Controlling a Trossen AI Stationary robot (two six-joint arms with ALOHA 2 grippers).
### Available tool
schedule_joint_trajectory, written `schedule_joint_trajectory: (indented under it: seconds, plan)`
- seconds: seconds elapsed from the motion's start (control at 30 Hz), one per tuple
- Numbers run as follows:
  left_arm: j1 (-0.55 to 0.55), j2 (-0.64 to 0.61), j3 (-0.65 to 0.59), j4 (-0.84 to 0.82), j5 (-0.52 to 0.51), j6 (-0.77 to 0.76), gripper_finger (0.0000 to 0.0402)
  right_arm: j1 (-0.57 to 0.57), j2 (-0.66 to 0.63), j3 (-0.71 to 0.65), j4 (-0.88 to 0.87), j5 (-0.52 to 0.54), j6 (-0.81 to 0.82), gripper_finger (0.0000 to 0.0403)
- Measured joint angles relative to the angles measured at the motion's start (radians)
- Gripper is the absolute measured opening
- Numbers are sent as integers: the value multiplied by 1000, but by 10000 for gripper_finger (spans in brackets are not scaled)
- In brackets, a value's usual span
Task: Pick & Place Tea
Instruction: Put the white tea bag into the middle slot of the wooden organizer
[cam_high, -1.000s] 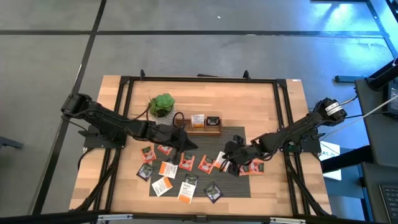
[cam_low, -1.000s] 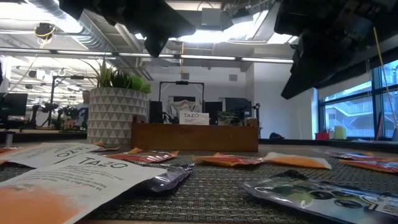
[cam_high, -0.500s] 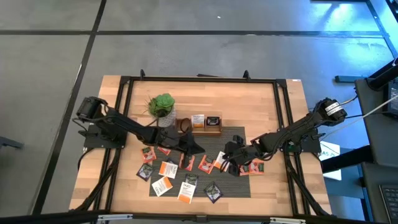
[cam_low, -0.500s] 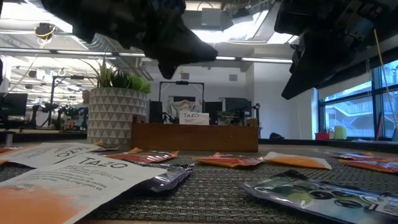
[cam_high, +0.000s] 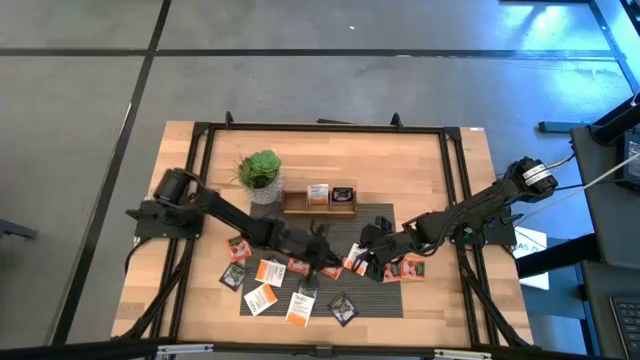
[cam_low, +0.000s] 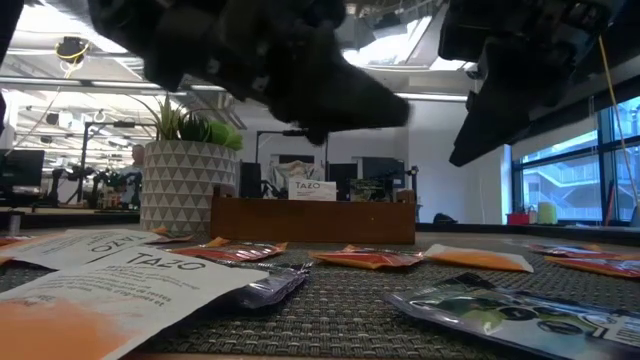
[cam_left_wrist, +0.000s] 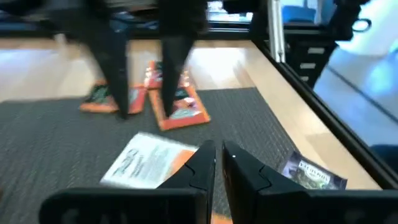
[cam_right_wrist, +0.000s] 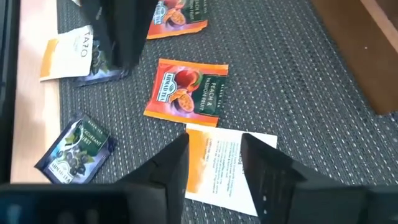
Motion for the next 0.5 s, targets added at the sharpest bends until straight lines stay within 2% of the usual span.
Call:
schedule_joint_trajectory:
  seconds: [0.27, 0.4, 0.5]
  plan:
    - [-37, 140, 165, -123, -8, 54, 22, -13, 0, 1, -76, -27, 185, 161]
    - [-32, 199, 202, -131, -27, 40, 19, -36, 0, -1, -122, -29, 192, 162]
    - [-23, 232, 220, -134, -35, 21, 17, -65, 0, -18, -105, -82, 203, 162]
